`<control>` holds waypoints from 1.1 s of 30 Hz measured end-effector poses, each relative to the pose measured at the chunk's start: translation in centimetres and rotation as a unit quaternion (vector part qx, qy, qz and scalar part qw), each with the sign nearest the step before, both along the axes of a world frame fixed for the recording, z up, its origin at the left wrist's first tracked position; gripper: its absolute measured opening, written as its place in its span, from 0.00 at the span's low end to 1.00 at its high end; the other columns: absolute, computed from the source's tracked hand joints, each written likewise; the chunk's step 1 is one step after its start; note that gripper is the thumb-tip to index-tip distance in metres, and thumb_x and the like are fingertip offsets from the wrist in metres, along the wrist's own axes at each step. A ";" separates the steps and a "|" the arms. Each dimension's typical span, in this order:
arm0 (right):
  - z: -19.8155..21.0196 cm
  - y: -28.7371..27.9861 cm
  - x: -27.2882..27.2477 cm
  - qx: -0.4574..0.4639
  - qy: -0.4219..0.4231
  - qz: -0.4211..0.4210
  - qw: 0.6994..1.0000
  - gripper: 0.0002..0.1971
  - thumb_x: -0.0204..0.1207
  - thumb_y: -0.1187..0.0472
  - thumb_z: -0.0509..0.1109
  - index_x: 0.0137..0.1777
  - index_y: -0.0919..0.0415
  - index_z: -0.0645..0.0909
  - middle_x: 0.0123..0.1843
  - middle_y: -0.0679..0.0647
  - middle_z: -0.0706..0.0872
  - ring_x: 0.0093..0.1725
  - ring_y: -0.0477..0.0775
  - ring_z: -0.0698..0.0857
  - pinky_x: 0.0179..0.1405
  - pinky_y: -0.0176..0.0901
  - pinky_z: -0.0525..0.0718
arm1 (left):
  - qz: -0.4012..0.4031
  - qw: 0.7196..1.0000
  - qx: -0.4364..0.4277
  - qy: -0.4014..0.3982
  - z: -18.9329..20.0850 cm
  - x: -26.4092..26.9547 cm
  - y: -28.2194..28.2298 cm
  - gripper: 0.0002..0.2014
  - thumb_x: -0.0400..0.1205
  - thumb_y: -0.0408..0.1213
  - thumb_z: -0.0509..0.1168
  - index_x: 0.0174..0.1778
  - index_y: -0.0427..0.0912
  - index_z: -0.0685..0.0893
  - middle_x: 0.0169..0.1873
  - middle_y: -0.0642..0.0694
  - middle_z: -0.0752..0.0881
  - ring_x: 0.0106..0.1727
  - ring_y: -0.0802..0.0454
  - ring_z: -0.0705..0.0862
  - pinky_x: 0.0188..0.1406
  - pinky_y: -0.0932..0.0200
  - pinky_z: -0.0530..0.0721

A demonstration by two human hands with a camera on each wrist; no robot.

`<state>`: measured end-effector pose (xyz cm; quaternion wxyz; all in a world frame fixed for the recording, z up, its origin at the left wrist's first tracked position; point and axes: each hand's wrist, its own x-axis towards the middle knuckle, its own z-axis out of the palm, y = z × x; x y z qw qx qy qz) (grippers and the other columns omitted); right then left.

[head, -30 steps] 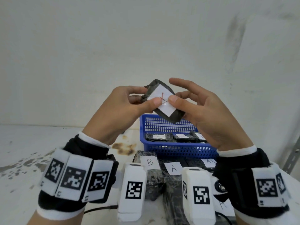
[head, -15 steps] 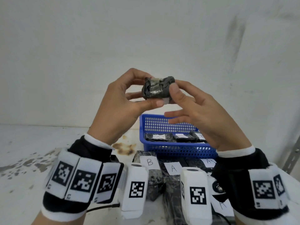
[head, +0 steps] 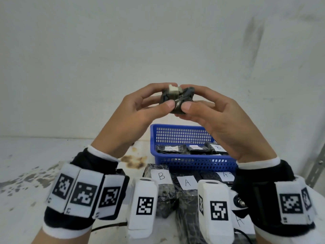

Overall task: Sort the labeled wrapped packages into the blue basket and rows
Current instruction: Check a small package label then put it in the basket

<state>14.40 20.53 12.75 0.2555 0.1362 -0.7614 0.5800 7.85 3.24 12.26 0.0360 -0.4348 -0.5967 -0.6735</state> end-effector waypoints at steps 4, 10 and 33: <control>0.1 0.1 0.2 0.005 0.007 0.004 1.000 0.26 0.65 0.56 0.81 0.66 0.49 0.86 0.58 0.56 0.92 0.58 0.55 0.92 0.72 0.54 0.81 | 0.001 1.000 -0.007 0.008 -0.1 0.2 -0.1 0.21 0.74 0.38 0.69 0.65 0.47 0.84 0.60 0.46 0.88 0.59 0.48 0.88 0.63 0.47 0.85; 0.0 0.4 0.2 0.027 0.017 -0.007 0.999 0.24 0.72 0.65 0.80 0.67 0.51 0.84 0.61 0.53 0.91 0.52 0.51 0.91 0.66 0.51 0.86 | 0.017 0.999 -0.023 0.020 -0.2 0.1 0.0 0.20 0.78 0.28 0.72 0.64 0.48 0.85 0.60 0.50 0.88 0.55 0.52 0.90 0.64 0.53 0.83; -0.3 0.4 0.0 0.054 0.034 0.075 0.995 0.10 0.74 0.65 0.71 0.51 0.52 0.88 0.57 0.50 0.91 0.55 0.59 0.90 0.55 0.46 0.87 | 0.013 0.994 0.012 -0.110 0.0 -0.1 0.2 0.05 0.82 0.33 0.66 0.47 0.36 0.86 0.41 0.39 0.91 0.39 0.43 0.91 0.43 0.53 0.91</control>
